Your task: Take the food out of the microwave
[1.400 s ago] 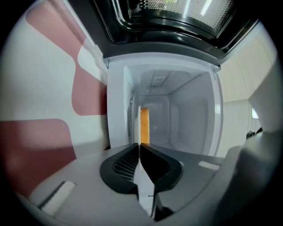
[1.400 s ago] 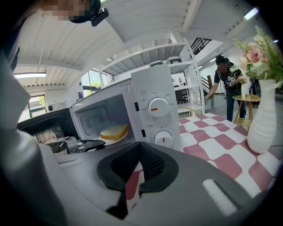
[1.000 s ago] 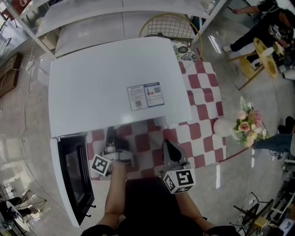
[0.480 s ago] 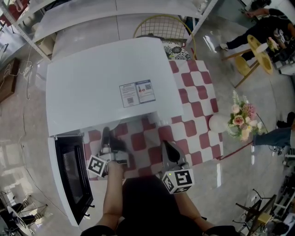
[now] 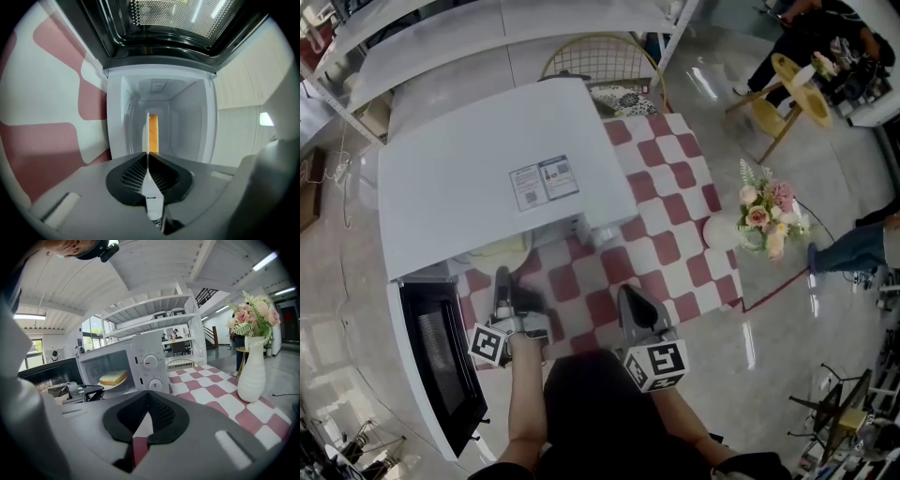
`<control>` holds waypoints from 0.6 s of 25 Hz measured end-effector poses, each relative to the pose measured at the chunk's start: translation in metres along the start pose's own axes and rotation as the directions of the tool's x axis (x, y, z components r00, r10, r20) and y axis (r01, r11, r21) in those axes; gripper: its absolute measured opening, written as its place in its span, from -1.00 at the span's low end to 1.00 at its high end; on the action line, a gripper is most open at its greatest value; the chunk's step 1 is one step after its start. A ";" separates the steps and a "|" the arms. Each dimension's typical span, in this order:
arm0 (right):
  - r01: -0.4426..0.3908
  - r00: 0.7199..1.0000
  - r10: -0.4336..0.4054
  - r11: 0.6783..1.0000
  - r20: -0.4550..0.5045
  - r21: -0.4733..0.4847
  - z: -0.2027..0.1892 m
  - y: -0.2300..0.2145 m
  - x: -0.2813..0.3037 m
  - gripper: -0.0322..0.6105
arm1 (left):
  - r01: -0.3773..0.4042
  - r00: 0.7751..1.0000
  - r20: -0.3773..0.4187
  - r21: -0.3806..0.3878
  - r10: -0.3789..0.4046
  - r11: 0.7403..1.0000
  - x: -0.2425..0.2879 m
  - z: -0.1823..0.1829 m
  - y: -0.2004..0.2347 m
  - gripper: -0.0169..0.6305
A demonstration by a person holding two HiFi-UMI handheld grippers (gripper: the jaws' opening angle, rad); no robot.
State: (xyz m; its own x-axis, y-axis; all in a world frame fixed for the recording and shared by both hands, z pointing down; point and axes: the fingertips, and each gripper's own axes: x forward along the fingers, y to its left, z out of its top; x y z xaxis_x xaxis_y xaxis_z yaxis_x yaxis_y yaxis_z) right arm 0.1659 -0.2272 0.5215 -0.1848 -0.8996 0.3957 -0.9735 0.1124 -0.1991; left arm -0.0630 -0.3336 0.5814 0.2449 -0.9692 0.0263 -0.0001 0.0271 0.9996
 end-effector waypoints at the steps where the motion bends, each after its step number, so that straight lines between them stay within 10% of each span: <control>1: 0.001 1.000 -0.001 1.000 0.003 0.000 0.000 0.000 -0.002 -0.90 | 0.001 1.000 -0.003 0.000 -0.001 1.000 -0.002 -0.001 -0.001 -0.88; 15: 0.018 0.999 -0.018 1.000 0.034 -0.003 -0.004 -0.001 -0.035 -0.90 | 0.019 0.999 -0.039 0.000 -0.019 1.000 -0.035 -0.021 -0.009 -0.88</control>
State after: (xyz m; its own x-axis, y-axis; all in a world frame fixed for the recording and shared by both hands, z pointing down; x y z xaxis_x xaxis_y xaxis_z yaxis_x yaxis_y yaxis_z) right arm 0.1725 -0.1939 0.5113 -0.1626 -0.9152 0.3686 -0.9770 0.0972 -0.1896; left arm -0.0515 -0.2948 0.5717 0.2825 -0.9592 0.0072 0.0048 0.0089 0.9999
